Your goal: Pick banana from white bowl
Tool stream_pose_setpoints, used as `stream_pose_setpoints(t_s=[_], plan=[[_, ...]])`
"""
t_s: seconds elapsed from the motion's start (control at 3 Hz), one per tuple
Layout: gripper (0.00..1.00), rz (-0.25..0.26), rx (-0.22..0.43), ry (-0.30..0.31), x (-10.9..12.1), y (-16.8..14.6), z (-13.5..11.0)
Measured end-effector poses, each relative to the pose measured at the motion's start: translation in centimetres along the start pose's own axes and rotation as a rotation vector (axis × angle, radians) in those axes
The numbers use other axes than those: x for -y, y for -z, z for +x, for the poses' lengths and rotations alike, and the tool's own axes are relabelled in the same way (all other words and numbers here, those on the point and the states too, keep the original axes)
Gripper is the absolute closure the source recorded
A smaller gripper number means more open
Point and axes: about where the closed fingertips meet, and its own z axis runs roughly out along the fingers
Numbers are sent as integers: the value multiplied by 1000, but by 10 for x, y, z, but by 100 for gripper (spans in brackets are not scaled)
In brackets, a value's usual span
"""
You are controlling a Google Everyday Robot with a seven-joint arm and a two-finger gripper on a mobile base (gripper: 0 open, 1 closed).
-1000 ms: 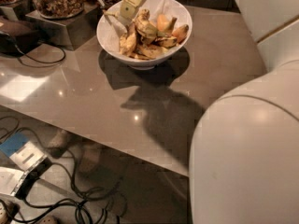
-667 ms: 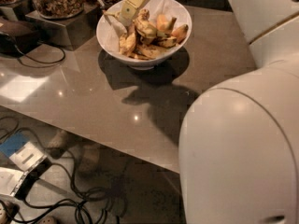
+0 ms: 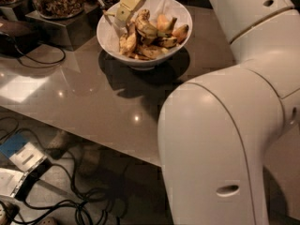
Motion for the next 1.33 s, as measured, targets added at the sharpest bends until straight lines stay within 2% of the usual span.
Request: stream_pose_setpoints(t_s=[0.33,0.67,1.0,1.33], plan=[[1,21,-29,-7,2,-9,-6],[10,32,-50,-22,6,-18,-7],[25,36,-70,-41,12,-28,-6],[29,32,-83,-59,17,-37,-3]])
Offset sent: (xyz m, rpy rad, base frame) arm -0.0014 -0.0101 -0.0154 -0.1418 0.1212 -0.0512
